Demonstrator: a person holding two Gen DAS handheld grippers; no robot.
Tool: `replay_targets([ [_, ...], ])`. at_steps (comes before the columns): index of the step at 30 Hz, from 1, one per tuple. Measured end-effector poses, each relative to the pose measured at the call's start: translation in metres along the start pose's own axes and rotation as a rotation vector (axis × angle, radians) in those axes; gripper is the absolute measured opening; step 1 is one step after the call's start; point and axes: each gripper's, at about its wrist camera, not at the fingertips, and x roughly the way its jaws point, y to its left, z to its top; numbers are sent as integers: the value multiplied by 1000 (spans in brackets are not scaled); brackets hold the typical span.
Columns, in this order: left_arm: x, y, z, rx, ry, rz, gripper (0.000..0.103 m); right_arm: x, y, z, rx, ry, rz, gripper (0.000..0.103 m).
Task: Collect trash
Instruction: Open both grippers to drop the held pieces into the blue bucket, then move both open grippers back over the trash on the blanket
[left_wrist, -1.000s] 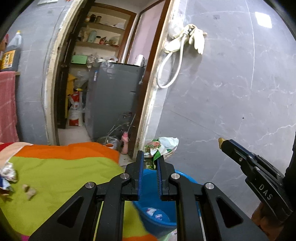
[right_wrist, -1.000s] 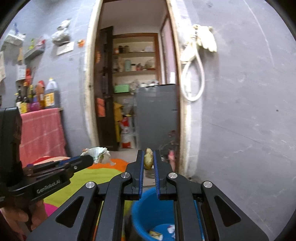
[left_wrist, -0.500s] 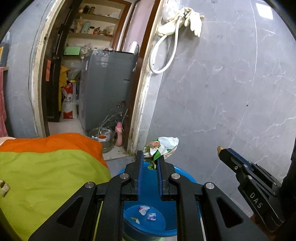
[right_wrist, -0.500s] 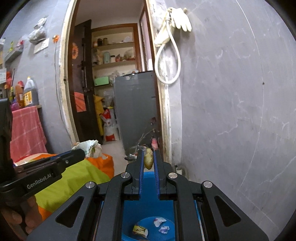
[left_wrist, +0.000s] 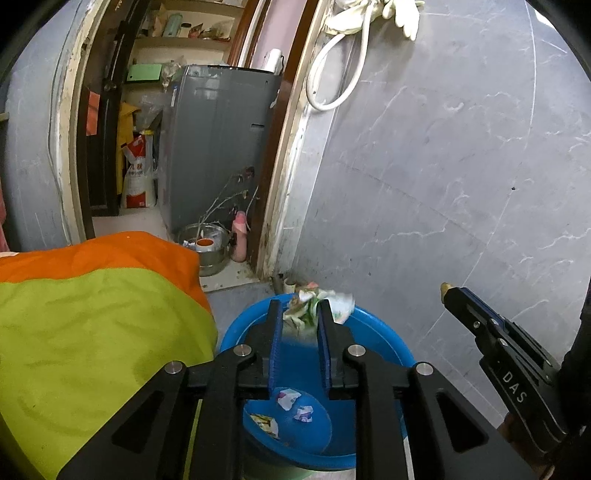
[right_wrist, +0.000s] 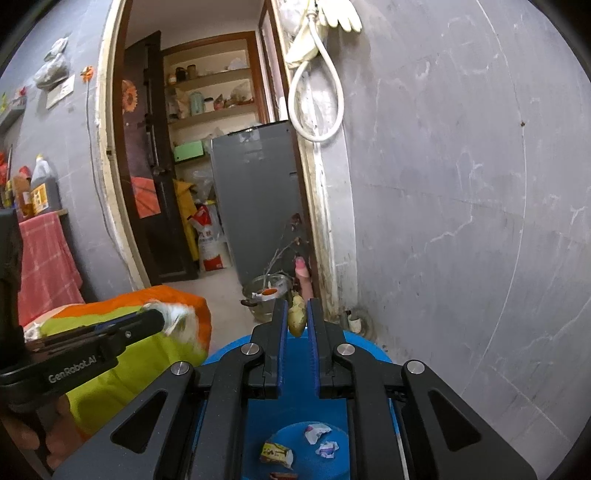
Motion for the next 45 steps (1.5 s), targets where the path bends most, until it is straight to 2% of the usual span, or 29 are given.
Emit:
replay_targets([
  [2, 2, 0, -1, -3, 2, -1, 23, 2, -1, 0, 2, 7, -1, 9],
  [6, 2, 0, 0, -3, 7, -1, 27, 5, -3, 3, 5, 14, -1, 10],
  [9, -1, 3, -1, -8, 2, 1, 35, 4, -5, 3, 8, 12, -4, 19],
  [10, -2, 5, -1, -12, -4, 4, 39, 2, -6, 3, 13, 7, -6, 26],
  [12, -7, 9, -1, -23, -17, 10, 47, -1, -6, 5, 19, -2, -9, 27],
  [14, -14, 14, 0, -37, -33, 21, 60, -5, -6, 6, 22, -9, -16, 30],
  [15, -17, 17, 1, -45, -42, 25, 64, -6, -6, 7, 24, -15, -18, 35],
  [16, -21, 20, 1, -53, -49, 27, 75, -9, -6, 8, 29, -23, -20, 51],
  [17, -24, 22, 2, -61, -59, 30, 88, -13, -6, 9, 36, -39, -21, 61],
  [20, -40, 30, 4, -62, -104, 60, 100, -22, -4, 12, 39, -61, -20, 72],
  [21, -46, 33, 4, -51, -116, 76, 100, -25, -2, 14, 40, -67, -20, 75],
  [23, -56, 38, 3, -33, -129, 102, 101, -31, 0, 16, 40, -80, -11, 88],
  [28, -88, 53, 0, -12, -175, 153, 101, -45, 13, 21, 30, -103, 20, 103],
  [36, -141, 83, -9, -28, -215, 216, 101, -64, 48, 25, 5, -116, 79, 103],
  [45, -205, 130, -28, -60, -240, 313, 101, -73, 118, 20, -47, -110, 169, 103],
])
